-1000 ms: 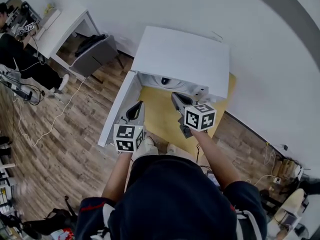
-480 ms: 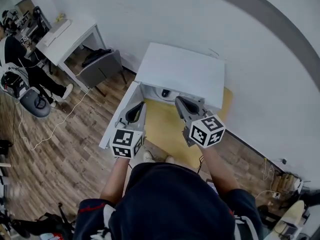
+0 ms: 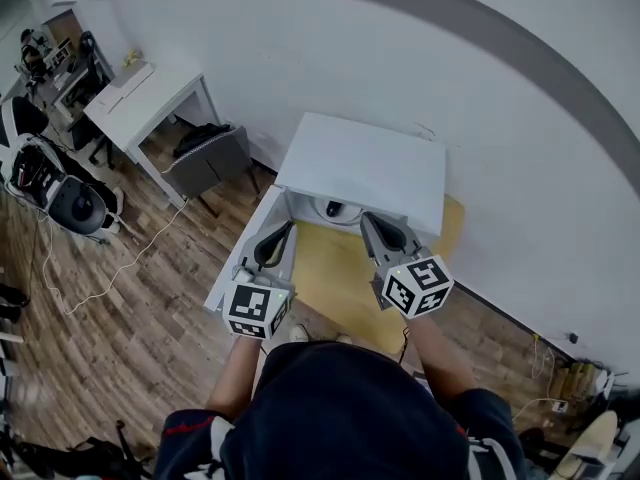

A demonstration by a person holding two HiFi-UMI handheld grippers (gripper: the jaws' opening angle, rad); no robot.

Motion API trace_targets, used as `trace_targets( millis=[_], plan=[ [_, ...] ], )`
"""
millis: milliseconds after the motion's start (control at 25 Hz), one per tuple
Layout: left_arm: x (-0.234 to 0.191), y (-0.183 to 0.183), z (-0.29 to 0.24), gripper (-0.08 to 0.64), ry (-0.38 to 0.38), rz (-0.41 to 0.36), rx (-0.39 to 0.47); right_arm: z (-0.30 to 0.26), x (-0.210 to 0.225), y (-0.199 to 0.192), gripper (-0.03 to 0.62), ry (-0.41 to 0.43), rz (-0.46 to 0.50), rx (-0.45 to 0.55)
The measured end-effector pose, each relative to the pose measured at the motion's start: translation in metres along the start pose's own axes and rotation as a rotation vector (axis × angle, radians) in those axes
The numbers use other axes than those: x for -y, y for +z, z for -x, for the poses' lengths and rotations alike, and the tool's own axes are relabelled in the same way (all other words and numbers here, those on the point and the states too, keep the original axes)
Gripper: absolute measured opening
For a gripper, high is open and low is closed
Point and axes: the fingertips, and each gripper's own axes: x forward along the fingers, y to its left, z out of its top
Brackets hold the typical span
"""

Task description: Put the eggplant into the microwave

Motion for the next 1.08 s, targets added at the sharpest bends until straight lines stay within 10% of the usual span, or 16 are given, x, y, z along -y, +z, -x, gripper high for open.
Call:
trace_targets(
  millis=[1080],
  plan=[
    [0.0045,0.0003,0.0102,0.014,0.027,0.008,0.014,0.0055,-0.0049,-0.0035,0.011,0.000,-0.013,0.027]
  ],
)
